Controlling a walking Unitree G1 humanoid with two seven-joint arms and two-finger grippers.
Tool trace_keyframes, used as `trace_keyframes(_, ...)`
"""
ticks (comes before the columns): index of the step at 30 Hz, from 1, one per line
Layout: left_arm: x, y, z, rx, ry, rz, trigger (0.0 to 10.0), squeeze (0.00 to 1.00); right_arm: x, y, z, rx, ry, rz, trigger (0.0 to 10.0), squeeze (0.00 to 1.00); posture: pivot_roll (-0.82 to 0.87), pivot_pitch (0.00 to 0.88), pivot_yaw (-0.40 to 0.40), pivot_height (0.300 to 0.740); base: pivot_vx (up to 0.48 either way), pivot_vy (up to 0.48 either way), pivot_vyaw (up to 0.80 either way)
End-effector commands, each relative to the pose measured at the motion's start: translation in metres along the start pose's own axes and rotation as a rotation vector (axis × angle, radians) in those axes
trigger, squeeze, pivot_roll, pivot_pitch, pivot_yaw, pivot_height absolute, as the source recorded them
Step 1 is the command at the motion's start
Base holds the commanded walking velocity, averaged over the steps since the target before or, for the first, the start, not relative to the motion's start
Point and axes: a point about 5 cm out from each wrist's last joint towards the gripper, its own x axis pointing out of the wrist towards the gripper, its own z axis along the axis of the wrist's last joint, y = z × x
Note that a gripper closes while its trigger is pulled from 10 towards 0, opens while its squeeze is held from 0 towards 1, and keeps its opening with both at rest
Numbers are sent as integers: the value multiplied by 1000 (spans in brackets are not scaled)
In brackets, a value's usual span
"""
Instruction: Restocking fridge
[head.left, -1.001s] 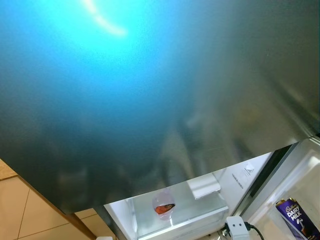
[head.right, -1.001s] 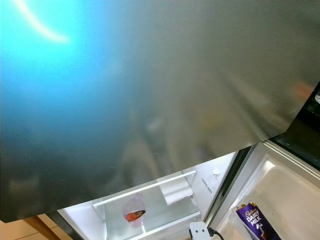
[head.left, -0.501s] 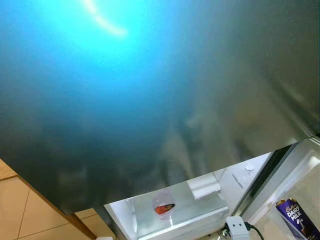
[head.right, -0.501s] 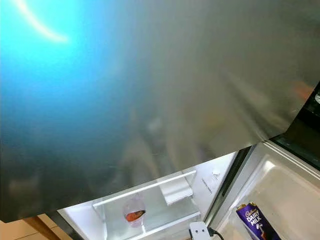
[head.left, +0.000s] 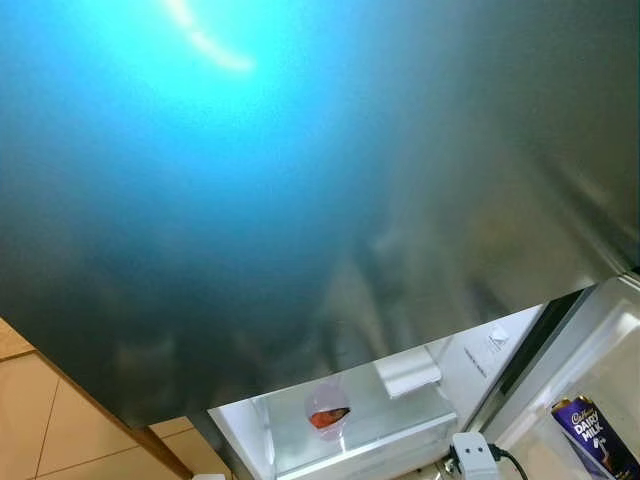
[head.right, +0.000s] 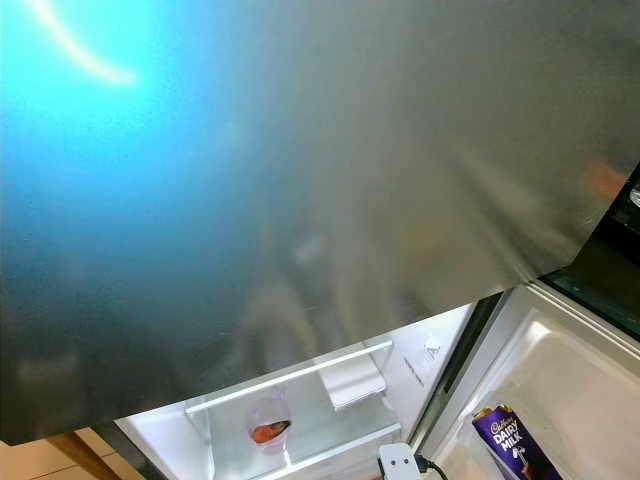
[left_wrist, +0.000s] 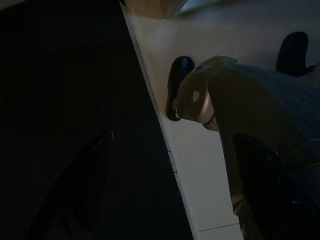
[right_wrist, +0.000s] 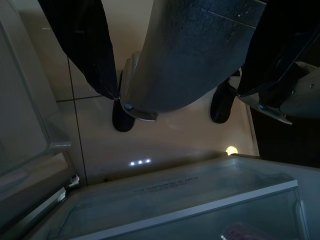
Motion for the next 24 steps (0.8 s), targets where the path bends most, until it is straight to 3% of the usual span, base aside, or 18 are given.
trace_keyframes(1, -1, 6, -5, -1, 16, 12, 10000, 0, 1, 3, 0, 1, 0, 9, 10000, 0, -14, 8, 16, 740, 0, 0, 0)
trace_keyframes(24, -2, 9, -5, -10, 16, 19, 10000, 0, 1, 3, -1, -4, 3, 9, 10000, 0, -13, 8, 15, 740, 0, 0, 0)
